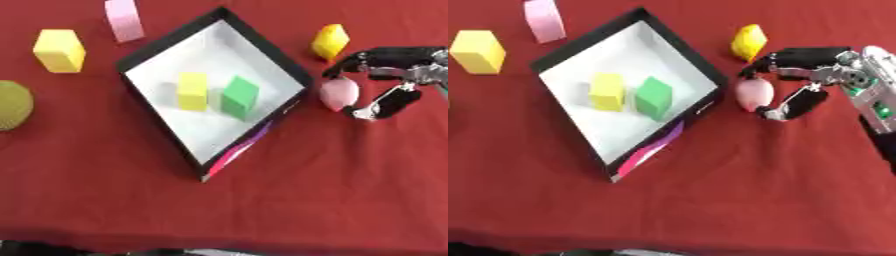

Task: Pick up objects on the table and place them in the box.

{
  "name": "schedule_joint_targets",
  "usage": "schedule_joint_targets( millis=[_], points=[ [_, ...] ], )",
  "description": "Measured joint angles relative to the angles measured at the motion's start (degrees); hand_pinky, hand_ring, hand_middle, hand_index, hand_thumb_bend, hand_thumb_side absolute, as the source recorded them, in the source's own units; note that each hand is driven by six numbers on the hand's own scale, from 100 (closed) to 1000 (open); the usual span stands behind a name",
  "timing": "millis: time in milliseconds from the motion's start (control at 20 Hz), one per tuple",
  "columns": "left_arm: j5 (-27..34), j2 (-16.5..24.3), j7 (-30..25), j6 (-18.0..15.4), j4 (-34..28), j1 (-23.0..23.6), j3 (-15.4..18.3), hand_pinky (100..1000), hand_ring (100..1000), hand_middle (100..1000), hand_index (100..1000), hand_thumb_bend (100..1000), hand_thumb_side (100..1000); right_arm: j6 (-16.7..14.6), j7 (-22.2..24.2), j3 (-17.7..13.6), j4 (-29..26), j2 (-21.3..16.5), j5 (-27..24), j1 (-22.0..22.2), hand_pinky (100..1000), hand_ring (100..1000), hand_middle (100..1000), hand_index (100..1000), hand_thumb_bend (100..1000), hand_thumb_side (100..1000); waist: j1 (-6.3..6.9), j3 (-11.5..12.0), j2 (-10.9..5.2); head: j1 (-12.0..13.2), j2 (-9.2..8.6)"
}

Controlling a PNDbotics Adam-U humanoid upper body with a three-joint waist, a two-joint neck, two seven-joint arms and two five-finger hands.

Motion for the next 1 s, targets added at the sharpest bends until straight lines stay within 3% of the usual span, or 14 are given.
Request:
schedule_joint_targets(
  millis=[350, 700, 1000],
  points=[
    [0.23, 0.00, -0.24, 0.02, 0.01, -0.02, -0.02, 690, 826, 752, 730, 178, 727, -0.01, -1.34, -0.01, 0.99, 0.01, 1.25, -0.15, 966, 918, 698, 899, 216, 397, 0.01, -0.05, 0.04, 0.00, -0.04],
    [0.25, 0.00, -0.42, 0.15, 0.01, -0.17, -0.28, 689, 826, 752, 729, 172, 731, 1.49, -2.57, 0.00, 1.65, 0.01, 1.39, -0.43, 895, 809, 640, 853, 160, 431, 0.10, -0.03, 0.40, -0.26, -0.35],
    [0.37, 0.00, -0.57, 0.24, 0.02, -0.25, -0.38, 689, 827, 749, 729, 172, 732, 2.87, -3.92, 0.04, 2.03, 0.02, 1.88, -0.48, 835, 754, 588, 815, 213, 499, 0.18, -0.02, 0.57, -0.58, -0.47]
  ],
)
